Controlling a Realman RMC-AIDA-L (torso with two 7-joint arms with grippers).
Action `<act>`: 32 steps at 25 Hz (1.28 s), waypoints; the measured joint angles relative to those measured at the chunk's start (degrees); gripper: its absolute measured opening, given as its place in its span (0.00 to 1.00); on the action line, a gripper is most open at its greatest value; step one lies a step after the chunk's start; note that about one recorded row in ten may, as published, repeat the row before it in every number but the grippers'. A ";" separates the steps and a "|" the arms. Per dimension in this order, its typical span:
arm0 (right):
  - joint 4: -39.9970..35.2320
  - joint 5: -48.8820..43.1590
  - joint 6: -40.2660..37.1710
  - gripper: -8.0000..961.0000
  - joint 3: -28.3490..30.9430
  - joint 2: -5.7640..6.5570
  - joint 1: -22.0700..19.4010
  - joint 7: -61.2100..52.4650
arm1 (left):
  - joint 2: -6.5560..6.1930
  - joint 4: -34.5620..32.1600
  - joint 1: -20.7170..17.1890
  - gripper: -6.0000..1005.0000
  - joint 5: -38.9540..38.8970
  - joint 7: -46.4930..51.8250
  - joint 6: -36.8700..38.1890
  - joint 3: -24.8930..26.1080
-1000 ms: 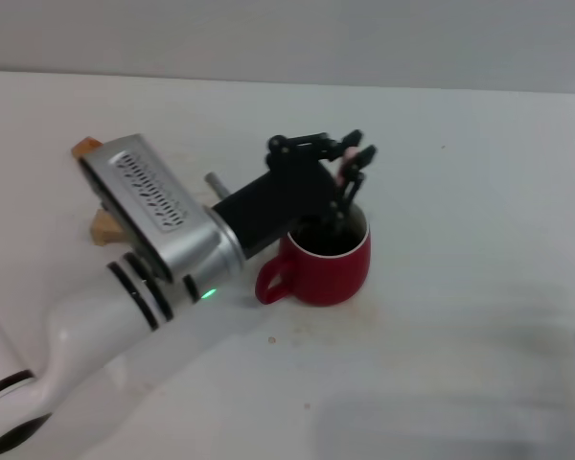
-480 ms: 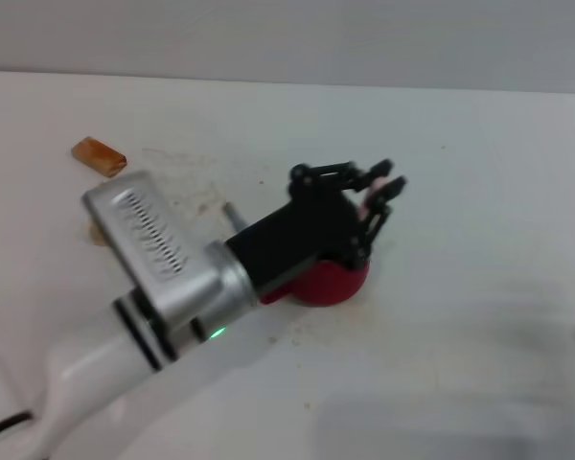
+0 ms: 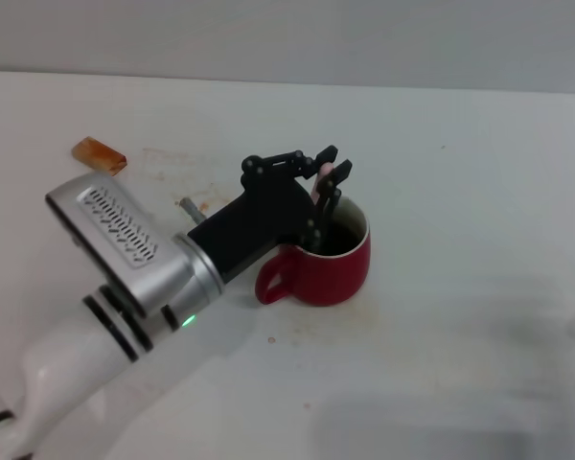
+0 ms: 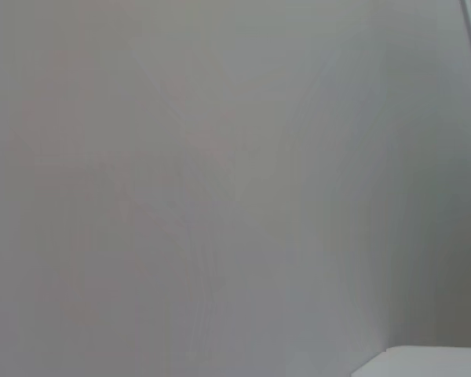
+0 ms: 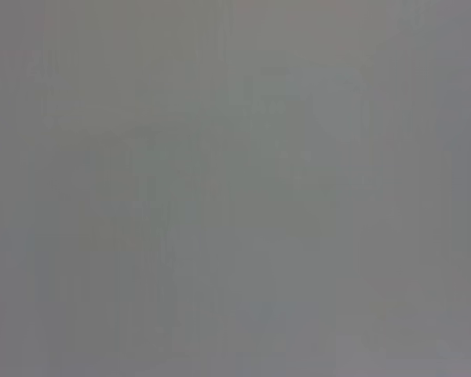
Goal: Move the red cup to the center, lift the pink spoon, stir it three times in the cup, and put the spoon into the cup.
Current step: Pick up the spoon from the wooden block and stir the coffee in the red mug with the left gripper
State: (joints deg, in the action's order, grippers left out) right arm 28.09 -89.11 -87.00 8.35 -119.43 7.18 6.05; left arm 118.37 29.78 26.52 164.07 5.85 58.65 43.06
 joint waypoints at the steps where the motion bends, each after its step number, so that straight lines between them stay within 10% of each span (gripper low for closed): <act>1: 0.01 0.00 0.00 0.01 0.00 -0.01 -0.09 0.00 | 0.09 -0.23 1.10 0.15 -0.01 -0.09 -0.94 0.19; 32: -0.28 0.03 2.01 0.01 0.17 -0.01 1.38 -0.07 | 0.06 -1.21 1.13 0.15 -0.13 3.33 1.05 0.50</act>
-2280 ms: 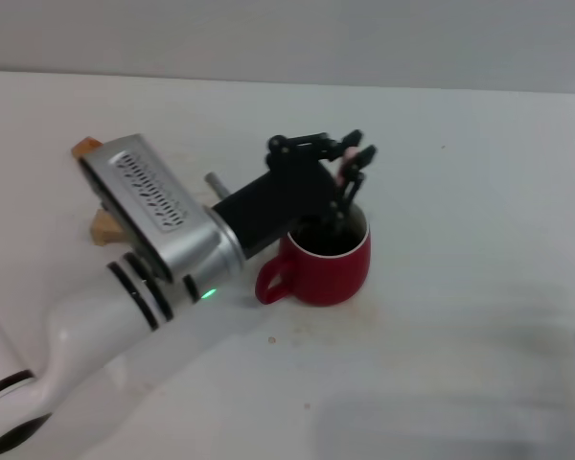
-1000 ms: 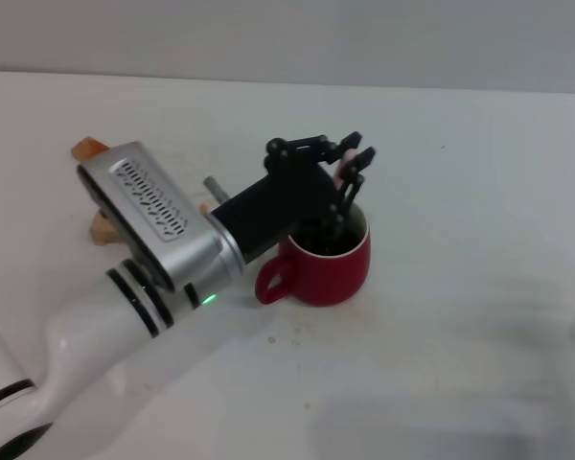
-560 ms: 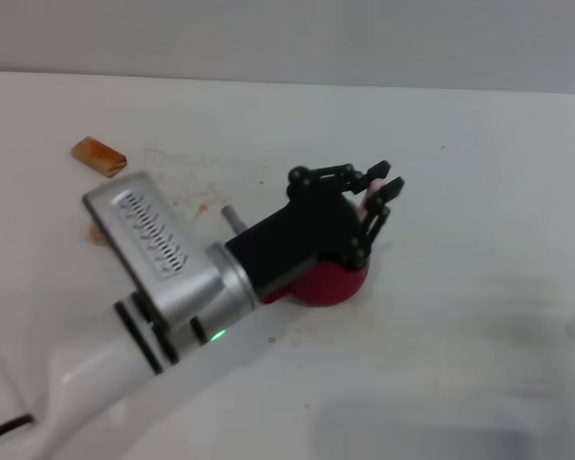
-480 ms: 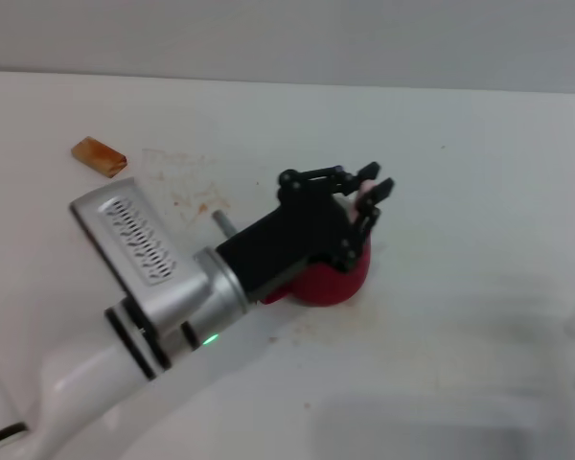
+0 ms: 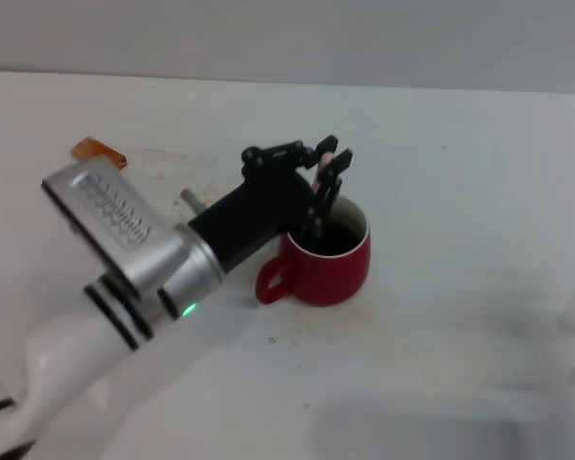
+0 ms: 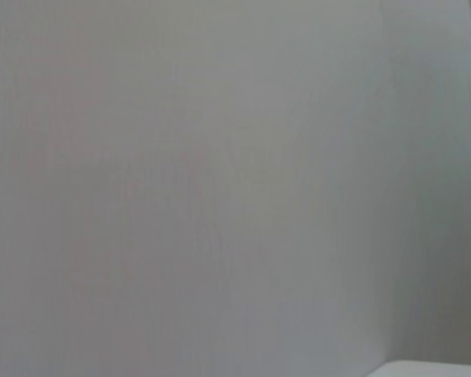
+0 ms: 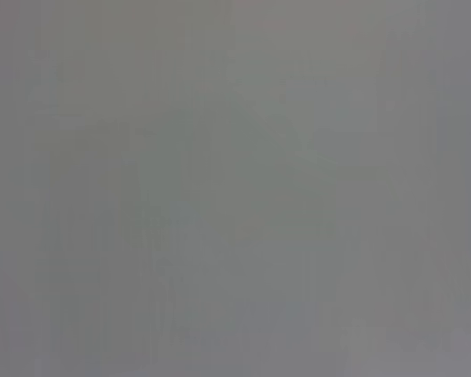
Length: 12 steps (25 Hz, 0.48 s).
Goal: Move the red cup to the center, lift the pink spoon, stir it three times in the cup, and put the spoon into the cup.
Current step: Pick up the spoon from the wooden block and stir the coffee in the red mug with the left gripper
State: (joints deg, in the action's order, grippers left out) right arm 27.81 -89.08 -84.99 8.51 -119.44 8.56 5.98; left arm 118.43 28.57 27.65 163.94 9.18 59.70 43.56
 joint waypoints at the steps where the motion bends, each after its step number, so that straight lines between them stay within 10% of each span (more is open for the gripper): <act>1: -0.01 0.00 0.00 0.01 0.00 0.00 -0.04 -0.01 | 0.03 -0.22 0.83 0.15 -0.06 0.59 -0.04 0.03; 12: -0.13 0.06 0.00 0.01 0.08 0.09 -0.05 -0.32 | 0.03 1.56 0.96 0.18 0.16 2.63 1.34 -0.64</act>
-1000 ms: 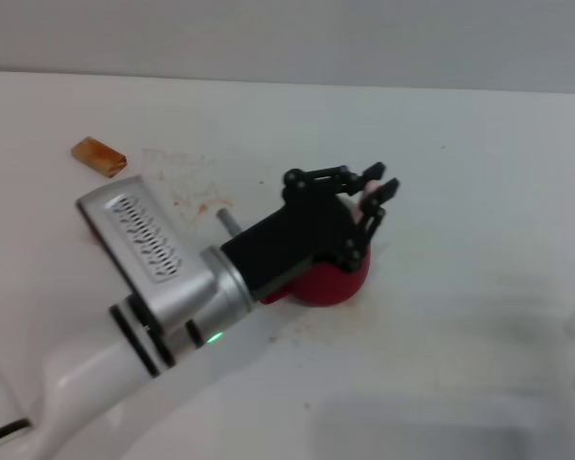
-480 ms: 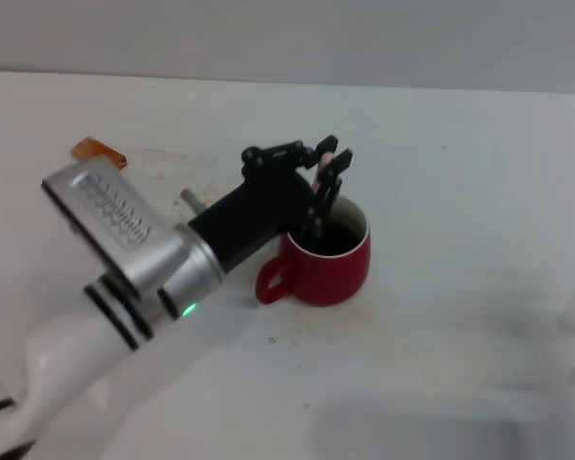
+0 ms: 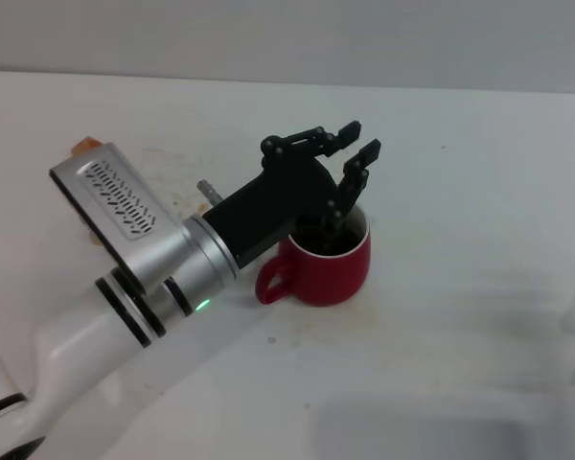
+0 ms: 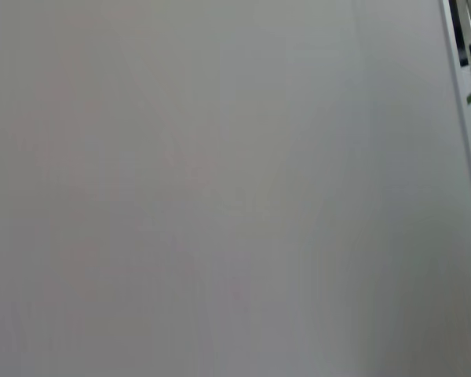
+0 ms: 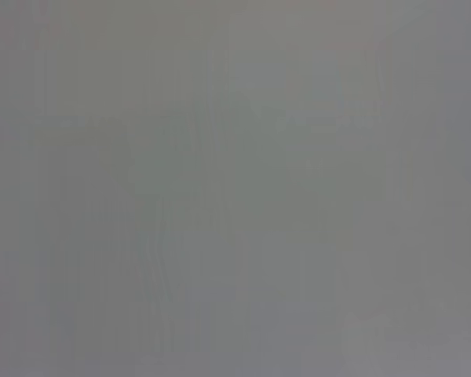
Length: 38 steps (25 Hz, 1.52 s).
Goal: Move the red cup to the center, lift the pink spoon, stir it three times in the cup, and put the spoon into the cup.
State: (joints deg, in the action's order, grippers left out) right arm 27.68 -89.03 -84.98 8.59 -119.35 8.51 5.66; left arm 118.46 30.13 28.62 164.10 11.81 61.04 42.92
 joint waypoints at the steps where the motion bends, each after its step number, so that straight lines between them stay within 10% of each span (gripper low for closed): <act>1: 0.00 0.00 0.02 0.01 0.00 0.00 0.11 -0.01 | -0.07 0.11 -0.13 0.19 0.00 0.00 0.03 0.07; 9: 0.00 0.00 0.03 0.01 0.03 0.00 0.22 -0.01 | -0.25 0.36 -1.13 0.31 -0.28 0.47 1.73 2.95; 21: 0.01 0.00 -1.60 0.01 -0.24 -0.09 -0.28 0.28 | -0.10 -8.05 -6.69 0.86 -0.40 -0.65 1.87 30.98; 38: -0.98 -0.43 -5.27 0.01 -0.80 0.08 -0.68 0.40 | 0.25 -13.09 -13.88 0.86 -0.36 -0.66 7.59 35.01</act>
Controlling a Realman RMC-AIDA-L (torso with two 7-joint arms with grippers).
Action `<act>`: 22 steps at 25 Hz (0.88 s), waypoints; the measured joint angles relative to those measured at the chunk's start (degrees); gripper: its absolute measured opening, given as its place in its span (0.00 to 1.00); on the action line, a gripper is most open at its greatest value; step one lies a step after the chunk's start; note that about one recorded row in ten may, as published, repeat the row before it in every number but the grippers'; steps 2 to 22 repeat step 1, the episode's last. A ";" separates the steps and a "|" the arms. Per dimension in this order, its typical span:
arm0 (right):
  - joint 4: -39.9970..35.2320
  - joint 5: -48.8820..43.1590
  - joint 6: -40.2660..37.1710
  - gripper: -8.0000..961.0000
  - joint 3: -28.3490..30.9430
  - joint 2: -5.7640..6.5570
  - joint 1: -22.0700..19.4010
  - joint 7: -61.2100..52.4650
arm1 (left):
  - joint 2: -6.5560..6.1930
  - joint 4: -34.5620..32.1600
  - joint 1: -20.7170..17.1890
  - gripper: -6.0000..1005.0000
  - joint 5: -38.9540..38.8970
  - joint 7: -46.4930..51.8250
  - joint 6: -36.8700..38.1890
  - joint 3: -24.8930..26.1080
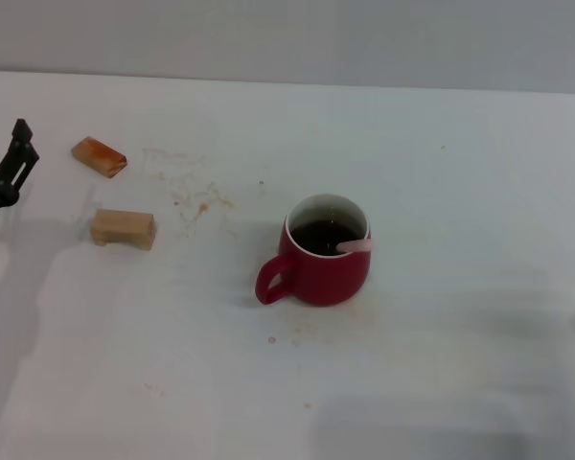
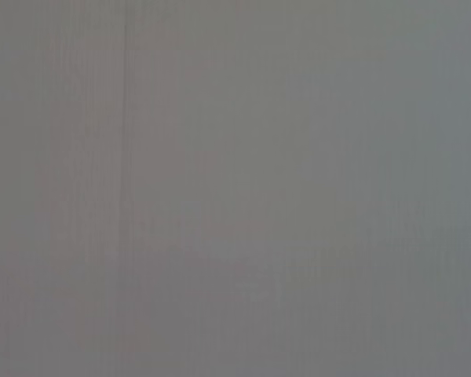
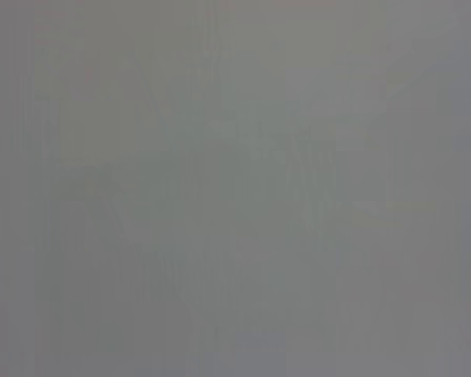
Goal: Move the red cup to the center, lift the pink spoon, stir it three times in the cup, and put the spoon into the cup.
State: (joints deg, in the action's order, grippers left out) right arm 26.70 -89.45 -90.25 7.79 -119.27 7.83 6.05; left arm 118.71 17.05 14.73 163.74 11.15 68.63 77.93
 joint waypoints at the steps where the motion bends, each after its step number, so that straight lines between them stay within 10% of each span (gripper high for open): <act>1: 0.00 0.00 -0.33 0.01 -0.04 0.00 -0.10 0.01 | 0.02 -0.03 -0.18 0.86 0.00 0.00 0.41 -0.07; 22: 0.00 0.00 -0.33 0.01 -0.04 0.00 -0.10 0.01 | 0.02 -0.03 -0.18 0.86 0.00 0.00 0.41 -0.07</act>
